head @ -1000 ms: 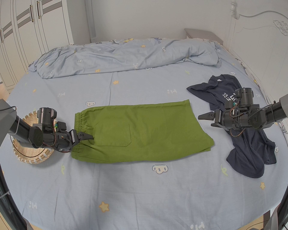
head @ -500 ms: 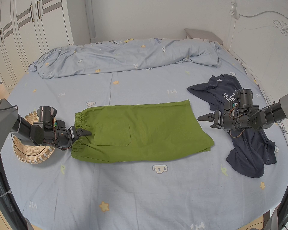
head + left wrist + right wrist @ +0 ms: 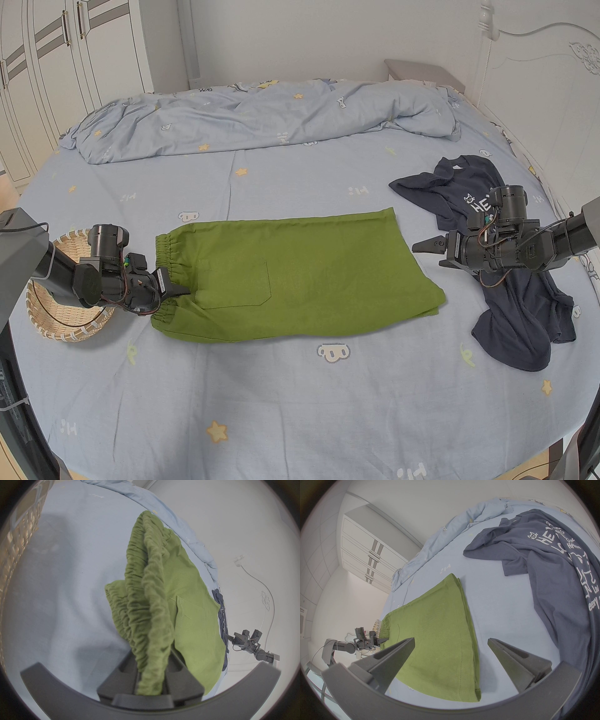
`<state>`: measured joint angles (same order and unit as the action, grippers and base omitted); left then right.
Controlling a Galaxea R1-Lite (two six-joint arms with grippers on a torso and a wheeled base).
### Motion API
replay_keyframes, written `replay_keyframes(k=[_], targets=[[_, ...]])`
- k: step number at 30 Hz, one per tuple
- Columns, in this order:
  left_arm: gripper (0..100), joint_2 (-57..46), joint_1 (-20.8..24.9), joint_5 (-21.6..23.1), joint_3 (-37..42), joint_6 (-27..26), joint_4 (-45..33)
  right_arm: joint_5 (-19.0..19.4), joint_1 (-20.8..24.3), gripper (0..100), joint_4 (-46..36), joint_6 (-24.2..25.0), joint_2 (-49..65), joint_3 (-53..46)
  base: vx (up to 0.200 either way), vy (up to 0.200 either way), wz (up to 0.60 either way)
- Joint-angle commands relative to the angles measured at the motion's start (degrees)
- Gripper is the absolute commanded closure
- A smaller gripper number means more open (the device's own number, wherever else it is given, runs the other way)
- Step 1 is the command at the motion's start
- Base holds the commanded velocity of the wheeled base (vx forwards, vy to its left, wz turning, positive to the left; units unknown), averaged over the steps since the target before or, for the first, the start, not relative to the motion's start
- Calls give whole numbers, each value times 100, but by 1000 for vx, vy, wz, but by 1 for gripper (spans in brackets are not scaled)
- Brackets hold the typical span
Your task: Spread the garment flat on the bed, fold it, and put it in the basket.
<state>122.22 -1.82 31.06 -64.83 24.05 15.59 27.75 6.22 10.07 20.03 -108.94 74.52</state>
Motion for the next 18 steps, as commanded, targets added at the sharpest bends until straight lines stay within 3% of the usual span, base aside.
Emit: replay_keyframes(k=[1,9,18], targets=[[100,-41,-3,-21,-3,3,5,3,2,0,-23,-8,-23,-8,0,0,0],[100,-594,-47,-39,76,-6,-4,12,29,0,-102,-43,-5,-307,0,0,0],[100,-867,-38,-39,155,-6,-21,12,407,0,-488,-351,-23,-658,0,0,0]])
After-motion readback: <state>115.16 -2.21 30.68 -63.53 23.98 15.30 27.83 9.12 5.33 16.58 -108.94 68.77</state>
